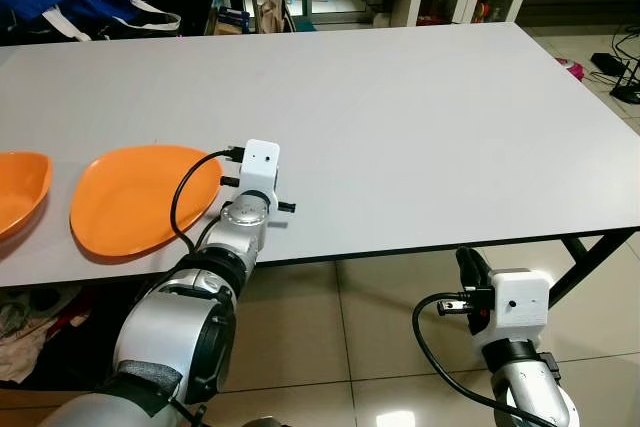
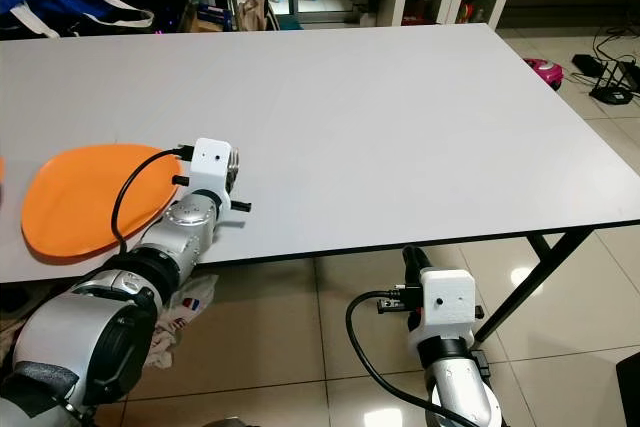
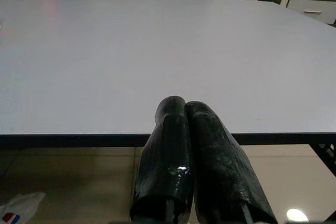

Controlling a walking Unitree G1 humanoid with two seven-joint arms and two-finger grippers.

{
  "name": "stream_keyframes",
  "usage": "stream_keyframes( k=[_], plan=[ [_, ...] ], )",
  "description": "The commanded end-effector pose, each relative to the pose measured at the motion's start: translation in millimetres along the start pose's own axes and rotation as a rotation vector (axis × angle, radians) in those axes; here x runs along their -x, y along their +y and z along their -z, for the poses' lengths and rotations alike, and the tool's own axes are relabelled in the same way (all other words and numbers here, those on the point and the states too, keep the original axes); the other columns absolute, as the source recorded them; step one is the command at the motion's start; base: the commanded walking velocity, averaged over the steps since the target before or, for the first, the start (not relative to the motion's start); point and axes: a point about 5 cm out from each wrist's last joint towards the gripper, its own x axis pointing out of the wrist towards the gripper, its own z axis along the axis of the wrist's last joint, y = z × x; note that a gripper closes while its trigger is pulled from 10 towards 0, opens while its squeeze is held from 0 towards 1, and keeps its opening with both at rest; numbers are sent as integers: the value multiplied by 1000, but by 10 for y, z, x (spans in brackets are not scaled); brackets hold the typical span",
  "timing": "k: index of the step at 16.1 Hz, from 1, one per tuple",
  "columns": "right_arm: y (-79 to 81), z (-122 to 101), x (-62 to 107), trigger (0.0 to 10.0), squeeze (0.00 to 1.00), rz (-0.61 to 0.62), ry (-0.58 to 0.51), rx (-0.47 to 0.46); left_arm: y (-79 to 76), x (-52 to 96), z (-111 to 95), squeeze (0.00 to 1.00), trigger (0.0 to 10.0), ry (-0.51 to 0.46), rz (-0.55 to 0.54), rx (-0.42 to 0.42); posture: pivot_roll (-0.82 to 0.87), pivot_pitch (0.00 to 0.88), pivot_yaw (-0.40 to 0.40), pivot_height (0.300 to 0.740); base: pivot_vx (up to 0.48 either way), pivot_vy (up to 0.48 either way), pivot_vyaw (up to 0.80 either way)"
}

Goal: Setting the table

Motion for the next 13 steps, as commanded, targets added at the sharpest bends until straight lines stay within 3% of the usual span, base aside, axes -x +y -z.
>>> stream_keyframes(
  k=[1,2,5,6,7,10,13],
  plan=[
    [1,-32,2,10000,0,-2,-5,7,-36,3,26,59,0,12,27,-19,-158,0,43,740,0,0,0],
    [-1,-34,0,10000,0,-2,-5,7,-47,2,13,122,0,3,32,-34,-158,0,43,740,0,0,0],
    [1,-38,2,10000,0,-1,-7,8,-45,2,18,137,0,7,33,-51,-163,1,47,740,0,0,0],
    [2,-39,6,10000,0,1,-6,8,-31,3,31,867,0,14,24,-51,-165,3,48,740,0,0,0],
    [3,-40,9,10000,0,1,-6,8,-23,3,39,914,0,17,20,-52,-167,3,49,740,0,0,0],
    [2,-35,20,10000,0,3,-4,8,10,3,49,894,0,21,-8,-48,-167,4,48,740,0,0,0],
    [3,-33,23,10000,0,2,-3,8,-13,4,46,1000,0,20,-1,-39,-167,4,49,740,0,0,0]
  ],
)
